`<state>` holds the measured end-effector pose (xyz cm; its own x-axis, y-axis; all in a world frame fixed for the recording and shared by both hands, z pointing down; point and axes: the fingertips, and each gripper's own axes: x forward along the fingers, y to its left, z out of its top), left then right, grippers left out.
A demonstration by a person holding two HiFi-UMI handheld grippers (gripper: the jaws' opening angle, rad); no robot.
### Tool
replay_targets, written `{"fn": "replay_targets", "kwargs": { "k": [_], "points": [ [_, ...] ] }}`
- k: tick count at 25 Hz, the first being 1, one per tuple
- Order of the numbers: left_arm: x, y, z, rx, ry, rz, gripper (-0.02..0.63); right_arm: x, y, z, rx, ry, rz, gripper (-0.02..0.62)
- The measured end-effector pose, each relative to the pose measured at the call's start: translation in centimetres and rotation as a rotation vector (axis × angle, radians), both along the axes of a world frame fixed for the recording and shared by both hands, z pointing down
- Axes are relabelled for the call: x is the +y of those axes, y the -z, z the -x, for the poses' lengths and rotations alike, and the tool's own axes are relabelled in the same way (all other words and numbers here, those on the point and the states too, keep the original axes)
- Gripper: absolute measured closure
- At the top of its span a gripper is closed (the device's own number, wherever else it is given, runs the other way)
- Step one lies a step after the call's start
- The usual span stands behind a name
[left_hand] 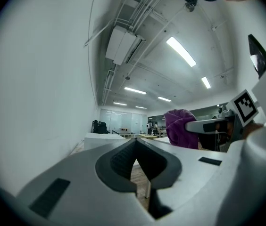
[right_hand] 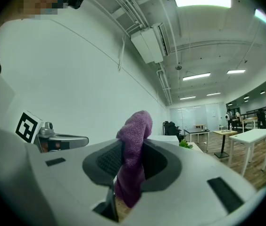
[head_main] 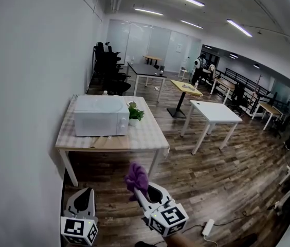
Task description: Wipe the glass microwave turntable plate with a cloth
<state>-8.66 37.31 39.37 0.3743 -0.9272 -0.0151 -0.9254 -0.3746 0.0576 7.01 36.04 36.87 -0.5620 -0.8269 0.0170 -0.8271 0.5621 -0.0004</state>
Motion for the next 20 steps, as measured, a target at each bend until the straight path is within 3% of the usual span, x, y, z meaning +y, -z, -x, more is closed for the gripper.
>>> {"fn": "replay_targets", "kwargs": {
  "k": [2, 7, 14, 20],
  "points": [
    [-0.5, -0.1, 0.3, -0.017, 0.000, -0.012, 0.598, -0.8, -0.1, 0.5, -0.002, 0.004, -0.010, 0.497],
    [-3.5, -0.7, 0.8, 0.034, 0.007, 0.013, 0.598, -4.0, -0.7, 1.1, -0.014, 0.030, -0.006, 0.497],
    [-9.9, -0.2, -0.4, -0.046, 0.041, -0.017, 0.598, -11.2, -0.9, 0.3, -0.040, 0.065, 0.000, 0.497],
    [-16.0, 0.2, -1.9, -0.022, 0.078, 0.014, 0.598, -18.0, -0.5, -1.1, -0.048, 0.106, 0.015, 0.497]
  ]
}}
